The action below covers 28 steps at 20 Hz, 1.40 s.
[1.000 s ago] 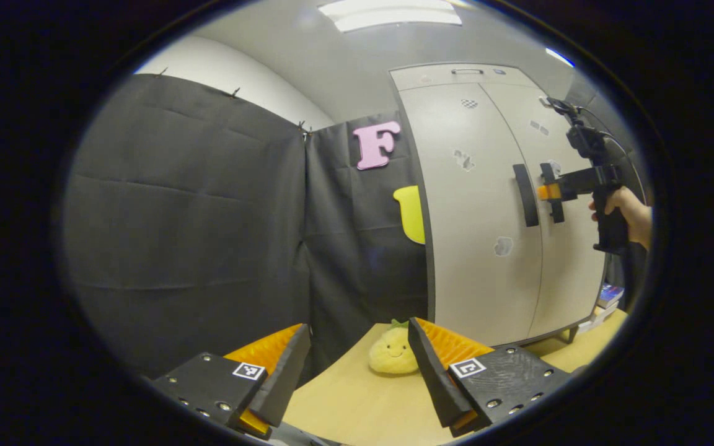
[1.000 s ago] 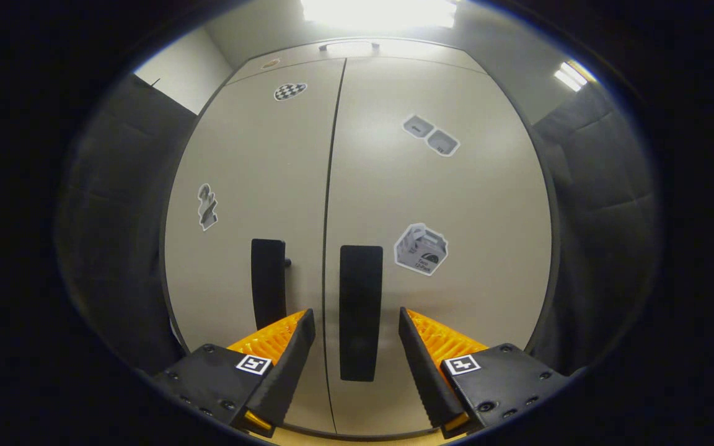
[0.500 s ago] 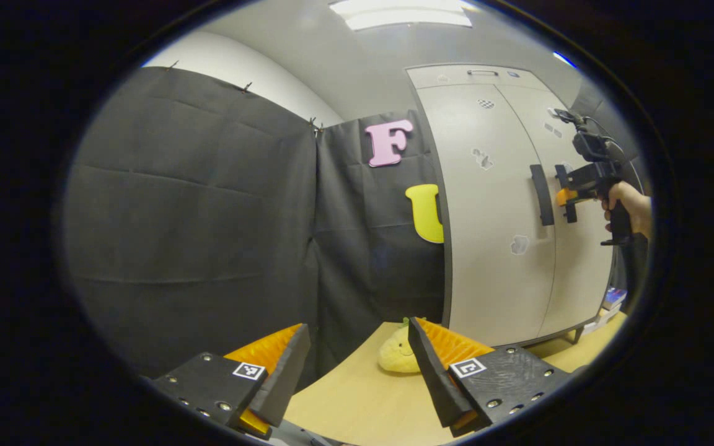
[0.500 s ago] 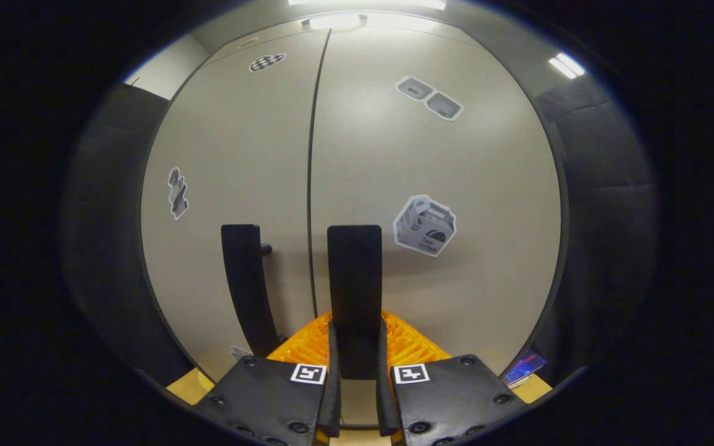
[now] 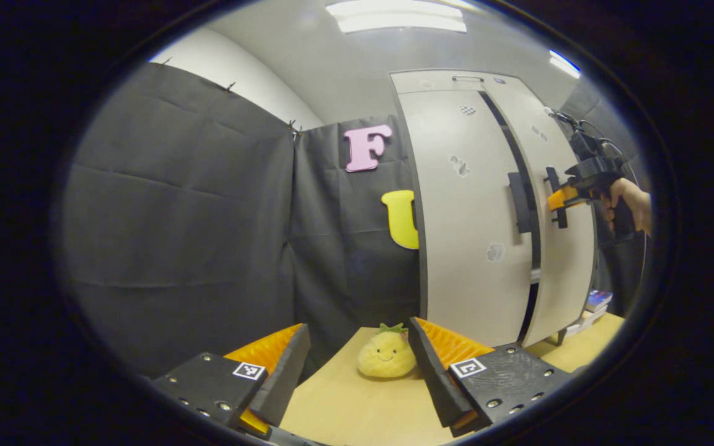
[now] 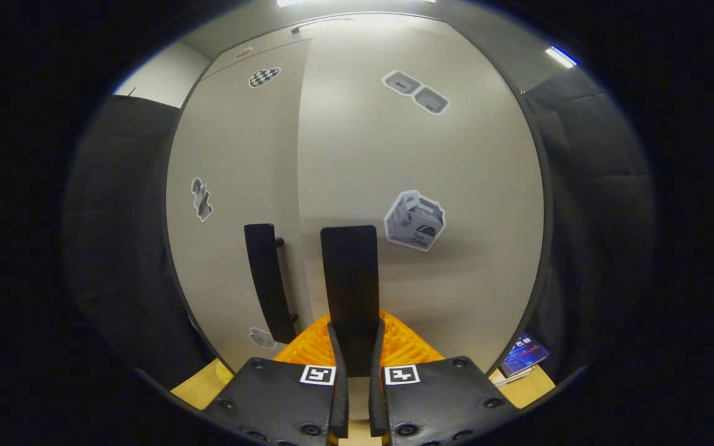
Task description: Open the right door of the double-door shoe cabinet with the right hand, and open the left door with the left hand.
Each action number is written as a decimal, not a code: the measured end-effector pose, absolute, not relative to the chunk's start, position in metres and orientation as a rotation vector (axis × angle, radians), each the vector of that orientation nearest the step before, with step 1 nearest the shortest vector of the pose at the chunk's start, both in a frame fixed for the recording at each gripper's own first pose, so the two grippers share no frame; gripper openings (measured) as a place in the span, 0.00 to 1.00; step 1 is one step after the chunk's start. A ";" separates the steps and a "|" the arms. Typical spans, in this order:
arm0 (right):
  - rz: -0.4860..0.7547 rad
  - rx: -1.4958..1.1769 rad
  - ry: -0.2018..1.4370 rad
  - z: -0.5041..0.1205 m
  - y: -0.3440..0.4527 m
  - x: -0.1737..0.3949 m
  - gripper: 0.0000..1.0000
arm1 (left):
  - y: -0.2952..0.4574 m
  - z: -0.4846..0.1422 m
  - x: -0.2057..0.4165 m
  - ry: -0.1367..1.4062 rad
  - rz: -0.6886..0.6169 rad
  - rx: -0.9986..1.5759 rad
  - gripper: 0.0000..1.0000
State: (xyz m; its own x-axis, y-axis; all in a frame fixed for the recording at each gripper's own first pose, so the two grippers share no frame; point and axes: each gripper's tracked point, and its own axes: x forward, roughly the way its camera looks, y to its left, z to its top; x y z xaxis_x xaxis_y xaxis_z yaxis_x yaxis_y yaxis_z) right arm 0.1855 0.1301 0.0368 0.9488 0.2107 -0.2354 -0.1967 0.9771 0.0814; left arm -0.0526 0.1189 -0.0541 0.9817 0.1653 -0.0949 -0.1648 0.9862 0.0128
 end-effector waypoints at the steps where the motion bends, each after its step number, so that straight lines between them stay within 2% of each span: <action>1: 0.225 0.062 0.247 0.037 0.128 0.180 0.14 | 0.110 -0.051 -0.053 0.090 0.159 0.005 0.93; 5: 0.289 0.075 0.254 0.038 0.115 0.153 0.14 | 0.073 -0.035 -0.058 0.068 0.144 0.039 0.93; 6: 0.302 0.073 0.258 0.039 0.112 0.148 0.18 | 0.062 -0.034 -0.061 0.068 0.132 0.038 0.92; 7: 0.313 0.074 0.263 0.039 0.108 0.143 0.14 | 0.052 -0.032 -0.063 0.066 0.120 0.034 0.93; 10: 0.342 0.084 0.272 0.042 0.093 0.125 0.14 | 0.026 -0.025 -0.069 0.057 0.102 0.036 0.92; 11: 0.350 0.087 0.274 0.043 0.087 0.120 0.11 | 0.017 -0.024 -0.070 0.058 0.094 0.036 0.93; 12: 0.357 0.089 0.277 0.043 0.084 0.117 0.14 | 0.009 -0.023 -0.070 0.060 0.084 0.036 0.93; 14: 0.365 0.094 0.282 0.044 0.076 0.112 0.14 | -0.008 -0.021 -0.070 0.061 0.067 0.035 0.93; 17: 0.367 0.098 0.285 0.044 0.066 0.110 0.14 | -0.033 -0.013 -0.070 0.047 0.042 0.041 0.93; 18: 0.365 0.098 0.284 0.045 0.063 0.109 0.11 | -0.042 -0.011 -0.069 0.044 0.031 0.042 0.93; 19: 0.365 0.093 0.287 0.045 0.059 0.108 0.14 | -0.052 -0.010 -0.068 0.043 0.018 0.042 0.93; 28: 0.292 0.075 0.272 0.045 0.025 0.108 0.13 | -0.117 -0.010 -0.065 0.074 -0.069 0.023 0.93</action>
State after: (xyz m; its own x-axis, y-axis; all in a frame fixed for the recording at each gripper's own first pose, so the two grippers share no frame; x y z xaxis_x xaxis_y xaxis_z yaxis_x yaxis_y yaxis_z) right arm 0.1083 0.0246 0.0452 0.9215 0.2939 -0.2539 -0.2738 0.9553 0.1117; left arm -0.0652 -0.1172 -0.0100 0.9949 -0.0676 -0.0744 0.0692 0.9974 0.0200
